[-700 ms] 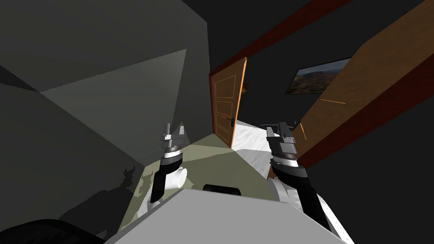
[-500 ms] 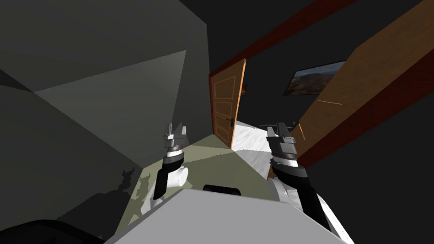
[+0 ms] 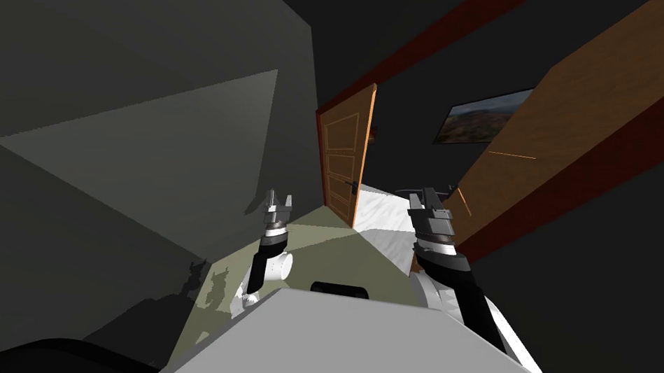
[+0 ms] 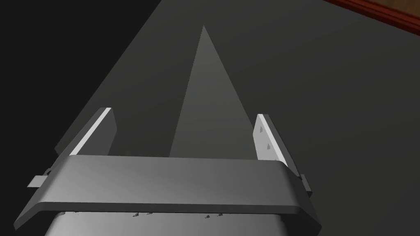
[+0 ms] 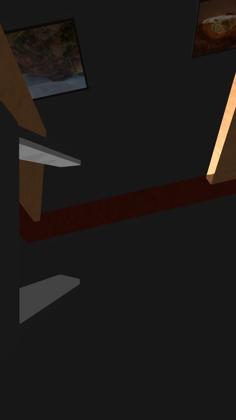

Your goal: Push the door open

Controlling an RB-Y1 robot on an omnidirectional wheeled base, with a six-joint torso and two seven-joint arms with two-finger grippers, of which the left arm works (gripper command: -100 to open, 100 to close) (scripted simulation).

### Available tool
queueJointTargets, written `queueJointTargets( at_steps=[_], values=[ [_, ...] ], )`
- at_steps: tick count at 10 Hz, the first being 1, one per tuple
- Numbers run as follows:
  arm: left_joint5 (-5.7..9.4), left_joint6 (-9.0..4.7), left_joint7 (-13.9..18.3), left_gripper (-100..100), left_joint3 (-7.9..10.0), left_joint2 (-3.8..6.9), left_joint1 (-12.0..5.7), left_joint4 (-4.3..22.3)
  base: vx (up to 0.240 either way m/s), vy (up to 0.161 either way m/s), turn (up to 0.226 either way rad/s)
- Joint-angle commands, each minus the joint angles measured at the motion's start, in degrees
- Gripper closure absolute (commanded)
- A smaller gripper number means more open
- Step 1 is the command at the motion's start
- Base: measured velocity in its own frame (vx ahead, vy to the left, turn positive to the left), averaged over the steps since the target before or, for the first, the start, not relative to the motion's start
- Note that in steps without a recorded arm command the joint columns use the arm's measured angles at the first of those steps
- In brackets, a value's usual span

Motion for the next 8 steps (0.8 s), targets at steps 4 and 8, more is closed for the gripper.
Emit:
queueJointTargets(
  at_steps=[4,8],
  values=[
    [-0.55,0.22,0.7,-100,-1.21,0.86,-3.81,6.1,0.072,0.015,-0.051],
    [-1.16,0.33,1.5,-100,-2.59,1.57,-7.47,12.3,0.088,0.019,-0.059]
  ],
)
